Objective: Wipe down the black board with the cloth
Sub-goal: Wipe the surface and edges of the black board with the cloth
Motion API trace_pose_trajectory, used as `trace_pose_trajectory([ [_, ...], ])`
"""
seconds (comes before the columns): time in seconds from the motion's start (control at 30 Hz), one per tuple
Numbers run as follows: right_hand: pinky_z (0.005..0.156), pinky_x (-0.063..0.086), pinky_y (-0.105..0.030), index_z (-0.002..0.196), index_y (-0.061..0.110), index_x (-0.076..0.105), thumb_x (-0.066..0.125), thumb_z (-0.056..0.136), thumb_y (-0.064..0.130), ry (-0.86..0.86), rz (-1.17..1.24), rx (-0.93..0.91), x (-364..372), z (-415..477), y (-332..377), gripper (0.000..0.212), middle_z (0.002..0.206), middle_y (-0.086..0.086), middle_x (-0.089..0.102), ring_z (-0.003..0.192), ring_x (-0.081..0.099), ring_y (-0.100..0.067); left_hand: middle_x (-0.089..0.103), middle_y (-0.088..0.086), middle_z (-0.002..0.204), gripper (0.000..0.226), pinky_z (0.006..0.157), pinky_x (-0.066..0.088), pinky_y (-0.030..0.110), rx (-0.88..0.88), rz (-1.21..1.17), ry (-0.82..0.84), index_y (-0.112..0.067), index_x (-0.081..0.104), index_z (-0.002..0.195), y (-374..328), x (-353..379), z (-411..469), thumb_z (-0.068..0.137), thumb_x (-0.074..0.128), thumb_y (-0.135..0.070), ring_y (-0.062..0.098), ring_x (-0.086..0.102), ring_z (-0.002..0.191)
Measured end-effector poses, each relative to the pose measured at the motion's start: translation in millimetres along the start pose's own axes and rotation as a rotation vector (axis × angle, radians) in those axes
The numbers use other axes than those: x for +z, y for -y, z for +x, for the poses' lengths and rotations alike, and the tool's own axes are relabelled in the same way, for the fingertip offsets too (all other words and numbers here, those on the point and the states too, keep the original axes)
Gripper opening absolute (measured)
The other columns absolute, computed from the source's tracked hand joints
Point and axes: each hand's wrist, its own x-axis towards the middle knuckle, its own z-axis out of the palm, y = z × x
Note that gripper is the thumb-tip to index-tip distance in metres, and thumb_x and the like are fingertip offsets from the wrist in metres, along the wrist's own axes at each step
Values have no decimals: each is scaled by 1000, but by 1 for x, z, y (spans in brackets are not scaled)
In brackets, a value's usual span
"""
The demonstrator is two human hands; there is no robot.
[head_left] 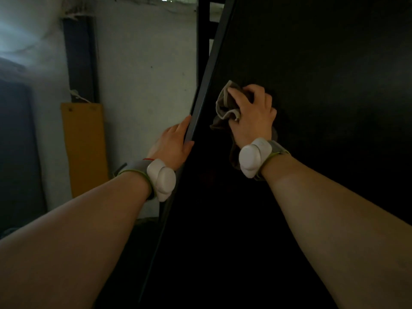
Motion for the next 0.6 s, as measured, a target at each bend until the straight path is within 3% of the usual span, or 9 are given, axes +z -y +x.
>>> trace_pose_trajectory([
  [0.27, 112, 16, -51, 139, 26, 42, 58, 89, 18, 4, -69, 16, -5, 35, -1, 53, 147, -6, 23, 138, 18, -30, 37, 14, 146, 63, 106, 26, 33, -2, 43, 39, -11, 15, 150, 4, -5, 15, 97, 47, -25, 30, 34, 133],
  [0.47, 110, 19, -49, 143, 23, 38, 59, 88, 19, 93, -90, 9, 21, 39, -11, 59, 147, -6, 26, 136, 21, -31, 31, 11, 151, 64, 109, 22, 31, 2, 50, 109, -12, 15, 150, 4, 5, 23, 97, 49, -23, 28, 30, 136],
  [0.6, 107, 25, -52, 144, 25, 35, 61, 87, 23, 173, -44, -7, 31, 47, -17, 62, 146, -7, 29, 135, 25, -32, 37, 11, 146, 67, 104, 26, 29, -11, 3, 106, -16, 12, 150, 7, 12, 22, 96, 50, -14, 29, 35, 132],
])
